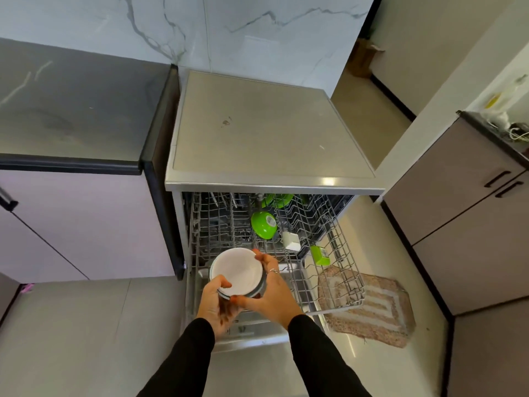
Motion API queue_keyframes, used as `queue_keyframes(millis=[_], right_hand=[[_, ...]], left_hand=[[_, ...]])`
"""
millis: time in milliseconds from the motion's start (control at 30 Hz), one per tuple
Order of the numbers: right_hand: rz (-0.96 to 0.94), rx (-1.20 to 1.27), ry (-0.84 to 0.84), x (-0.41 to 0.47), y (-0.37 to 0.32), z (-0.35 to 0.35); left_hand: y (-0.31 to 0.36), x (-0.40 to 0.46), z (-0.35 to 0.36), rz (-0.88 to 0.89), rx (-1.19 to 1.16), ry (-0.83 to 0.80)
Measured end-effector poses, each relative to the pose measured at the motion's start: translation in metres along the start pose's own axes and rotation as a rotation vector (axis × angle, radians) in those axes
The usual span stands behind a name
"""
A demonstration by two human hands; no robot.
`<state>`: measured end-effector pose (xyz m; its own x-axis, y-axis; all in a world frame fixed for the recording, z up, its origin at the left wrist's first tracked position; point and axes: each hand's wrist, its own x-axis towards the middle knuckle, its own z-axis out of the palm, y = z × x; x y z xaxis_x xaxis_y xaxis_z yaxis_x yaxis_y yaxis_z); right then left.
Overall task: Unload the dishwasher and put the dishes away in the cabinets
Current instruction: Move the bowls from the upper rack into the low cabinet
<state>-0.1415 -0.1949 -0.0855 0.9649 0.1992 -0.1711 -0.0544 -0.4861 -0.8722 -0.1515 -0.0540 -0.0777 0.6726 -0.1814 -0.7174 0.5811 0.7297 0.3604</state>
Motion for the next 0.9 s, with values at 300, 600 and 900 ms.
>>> queue_keyframes(millis=[300, 600, 900], right_hand=[[0.091, 0.151, -0.020, 0.091, 0.043, -0.037], [0.119, -0.757, -0.183, 0.246, 0.117, -0.069], [0.018, -1.185, -0.302, 0.297, 0.146, -0.039]], left_hand=[[0.008, 0.078, 0.009, 0.124, -0.183, 0.148], [0.020, 0.162, 0.001, 0.132, -0.205, 0.186], [0.016, 0.210, -0.010, 0.182, -0.186, 0.143]])
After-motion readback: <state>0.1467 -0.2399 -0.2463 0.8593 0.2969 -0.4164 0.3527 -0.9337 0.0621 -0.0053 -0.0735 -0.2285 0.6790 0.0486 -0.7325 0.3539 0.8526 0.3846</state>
